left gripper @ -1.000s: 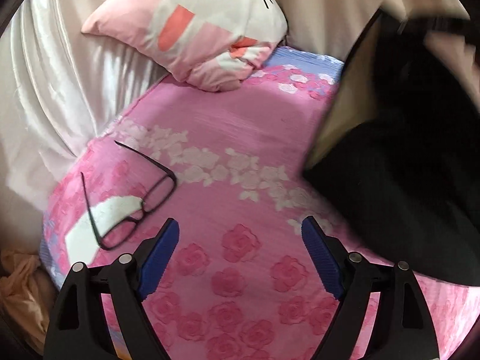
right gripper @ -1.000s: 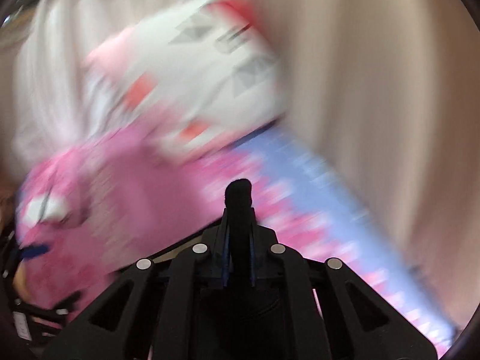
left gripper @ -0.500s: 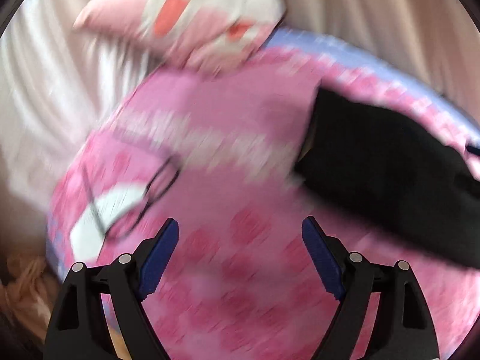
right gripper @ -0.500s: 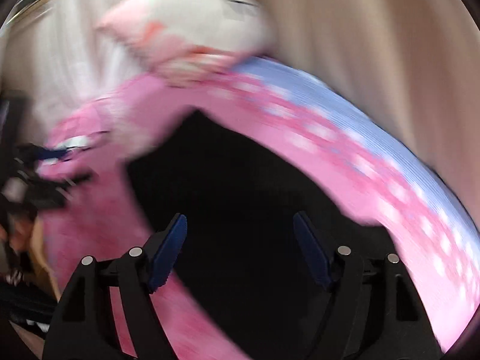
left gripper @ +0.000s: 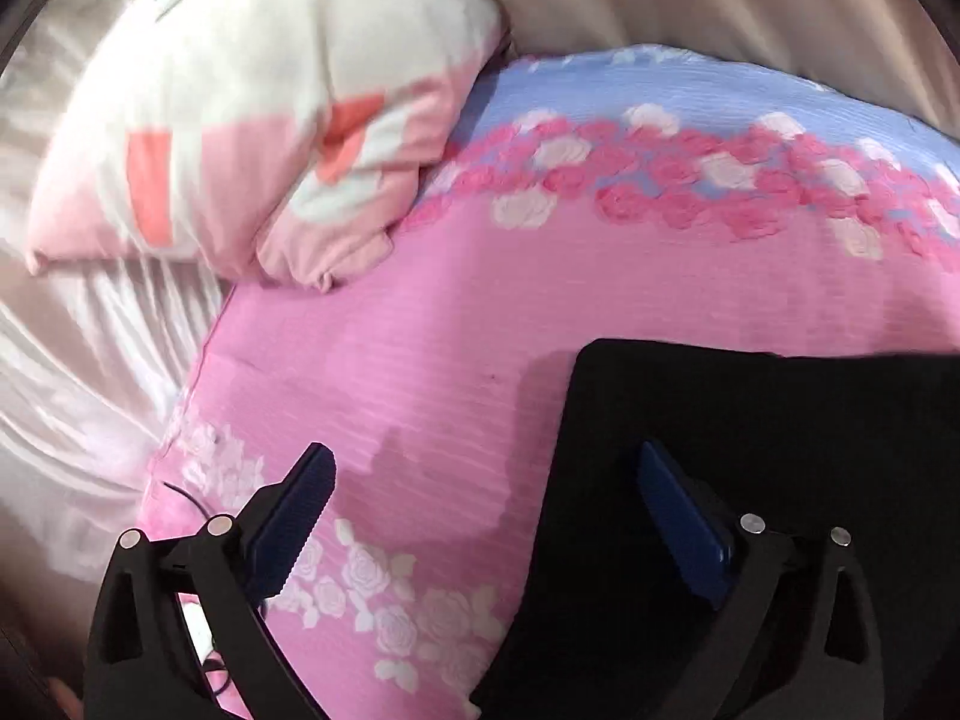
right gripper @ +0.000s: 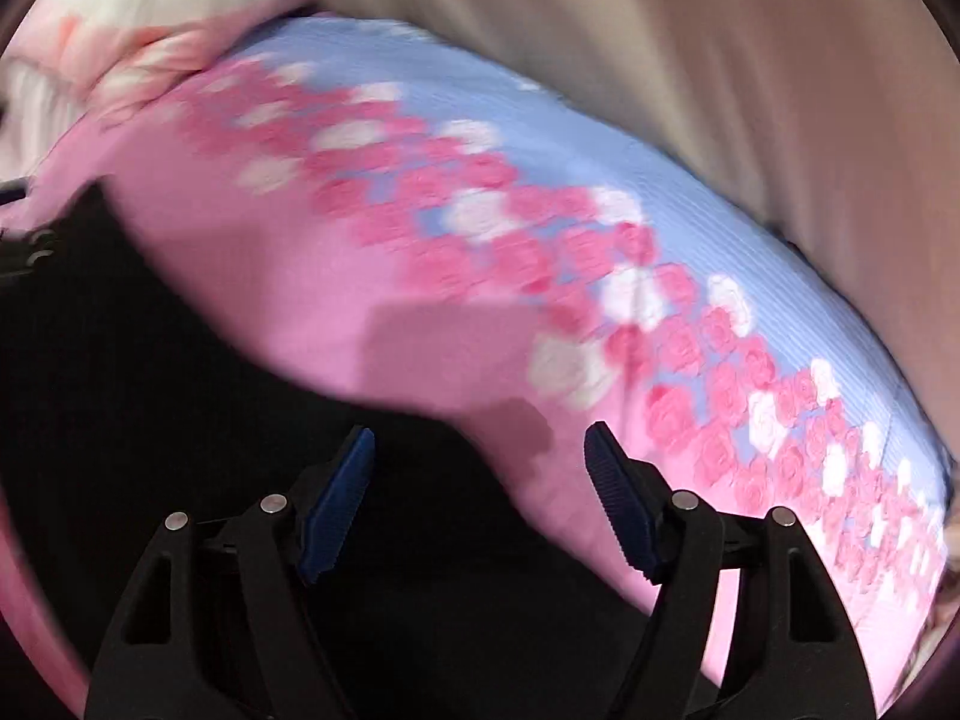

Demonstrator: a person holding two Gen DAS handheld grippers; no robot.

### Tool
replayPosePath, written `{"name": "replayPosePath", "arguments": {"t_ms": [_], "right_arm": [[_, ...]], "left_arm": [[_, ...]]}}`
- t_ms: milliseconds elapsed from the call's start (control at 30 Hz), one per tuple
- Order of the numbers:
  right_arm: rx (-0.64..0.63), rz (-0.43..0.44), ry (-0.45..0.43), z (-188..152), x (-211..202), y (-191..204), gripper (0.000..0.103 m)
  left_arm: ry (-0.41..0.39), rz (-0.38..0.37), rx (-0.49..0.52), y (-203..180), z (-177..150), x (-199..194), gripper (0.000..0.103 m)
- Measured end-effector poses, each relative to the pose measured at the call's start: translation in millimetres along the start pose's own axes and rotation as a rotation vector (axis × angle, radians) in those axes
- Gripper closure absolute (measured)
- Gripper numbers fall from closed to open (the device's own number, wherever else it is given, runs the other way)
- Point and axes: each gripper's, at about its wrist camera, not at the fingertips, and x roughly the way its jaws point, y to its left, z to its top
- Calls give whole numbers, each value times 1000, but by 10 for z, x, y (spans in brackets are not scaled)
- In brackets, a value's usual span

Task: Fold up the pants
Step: 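Grasp the edge of the folded pants with the right tool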

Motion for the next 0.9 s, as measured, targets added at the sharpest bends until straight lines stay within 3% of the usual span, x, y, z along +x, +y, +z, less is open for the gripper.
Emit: {"name": "replayPosePath", "arguments": {"t_ms": [100, 200, 267, 300, 367, 400, 467, 533, 600, 733, 833, 900], "right_arm": [[103, 20, -109, -46, -415, -41, 40], [-20, 122, -32, -298, -409, 225, 40], [-64, 109, -7, -369, -174, 229, 39], [-9, 125, -32, -341, -133, 115, 36], [123, 45, -56, -228, -248, -138, 38], [166, 50, -91, -240, -385, -220, 39], [235, 67, -133, -521, -753, -329, 38], [251, 58, -117, -921, -982, -340, 38], [256, -6, -64, -1489, -1215, -381, 38], [373, -143, 0, -2137, -1530, -840, 36], [439, -254, 4, -2484, -1748, -1413, 32], [482, -342, 6, -2739, -1900, -1884, 30]], "left_arm": [[14, -33, -44, 81, 11, -67, 5], [-45, 42, 14, -20, -36, -240, 5], [-45, 86, 51, -109, -78, -204, 5], [-49, 97, 48, -128, -80, -175, 5], [-35, 94, 18, -105, -29, -152, 5], [-31, 86, -1, -75, -6, -207, 5], [-68, 97, -7, -57, 42, -340, 6], [-128, 97, -3, -69, 1, -629, 6], [-166, 37, 3, -158, -69, -875, 6], [-176, -76, 84, -662, -275, -1208, 6], [-163, -135, 181, -1207, -438, -1336, 6], [-149, -123, 221, -1490, -505, -1385, 6]]}}
